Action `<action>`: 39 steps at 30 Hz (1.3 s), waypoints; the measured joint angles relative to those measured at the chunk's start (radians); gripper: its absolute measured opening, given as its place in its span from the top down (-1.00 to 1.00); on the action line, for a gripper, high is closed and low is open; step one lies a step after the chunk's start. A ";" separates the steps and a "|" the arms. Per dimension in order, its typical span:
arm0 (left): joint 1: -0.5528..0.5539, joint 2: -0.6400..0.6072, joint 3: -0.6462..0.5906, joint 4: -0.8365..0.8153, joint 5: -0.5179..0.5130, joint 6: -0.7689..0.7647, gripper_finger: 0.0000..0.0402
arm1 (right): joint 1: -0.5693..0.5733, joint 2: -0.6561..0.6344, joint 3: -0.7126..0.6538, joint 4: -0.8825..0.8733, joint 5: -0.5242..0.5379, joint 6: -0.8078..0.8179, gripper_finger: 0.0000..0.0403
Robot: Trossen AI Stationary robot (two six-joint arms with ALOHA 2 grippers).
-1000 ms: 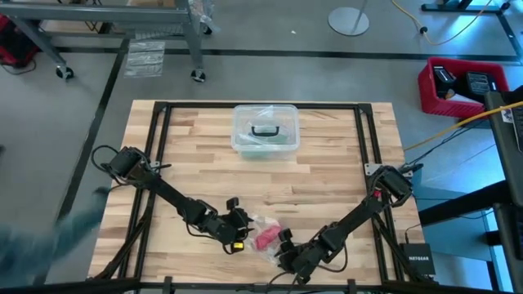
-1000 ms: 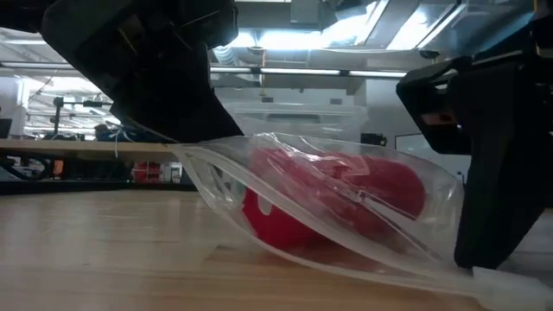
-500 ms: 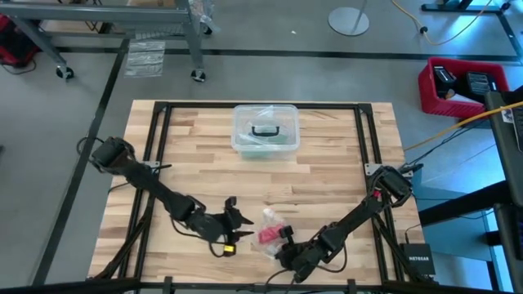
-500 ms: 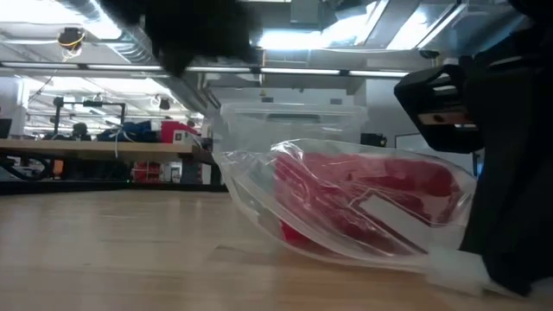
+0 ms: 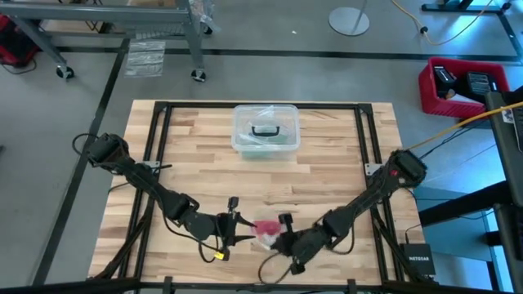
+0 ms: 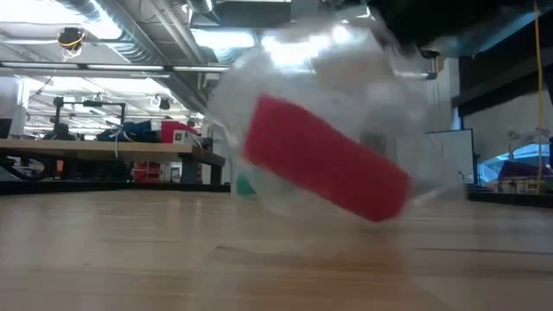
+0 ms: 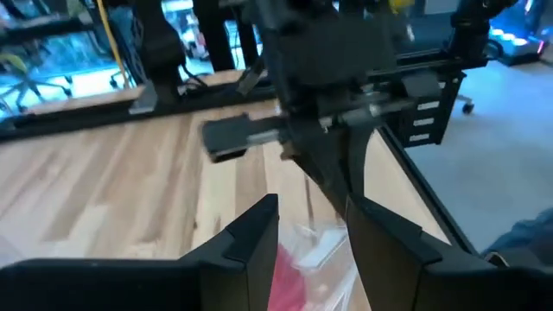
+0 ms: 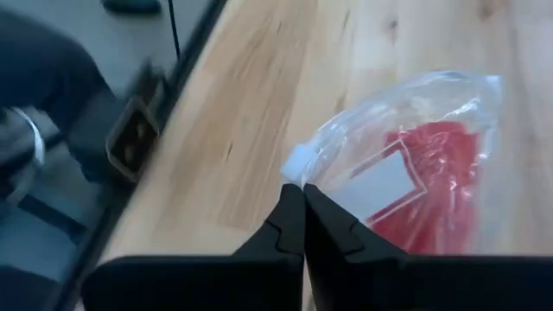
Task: Roll bandage
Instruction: Close the transparent zip bag
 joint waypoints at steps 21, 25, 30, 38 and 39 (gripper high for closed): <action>-0.010 0.082 0.022 -0.084 0.044 0.081 0.35 | -0.180 -0.108 0.002 0.032 -0.341 0.196 1.00; 0.001 0.112 0.022 -0.093 -0.062 0.079 0.35 | -0.178 -0.108 0.002 0.051 -0.340 0.204 1.00; 0.011 0.112 0.022 -0.060 -0.092 0.077 0.36 | -0.178 -0.108 0.003 0.069 -0.357 0.226 1.00; 0.010 0.112 0.022 -0.052 -0.009 0.046 0.94 | -0.183 -0.108 0.004 0.075 -0.383 0.382 0.83; 0.010 0.112 0.022 -0.051 -0.006 0.037 0.95 | -0.194 -0.108 0.005 0.073 -0.405 0.376 0.79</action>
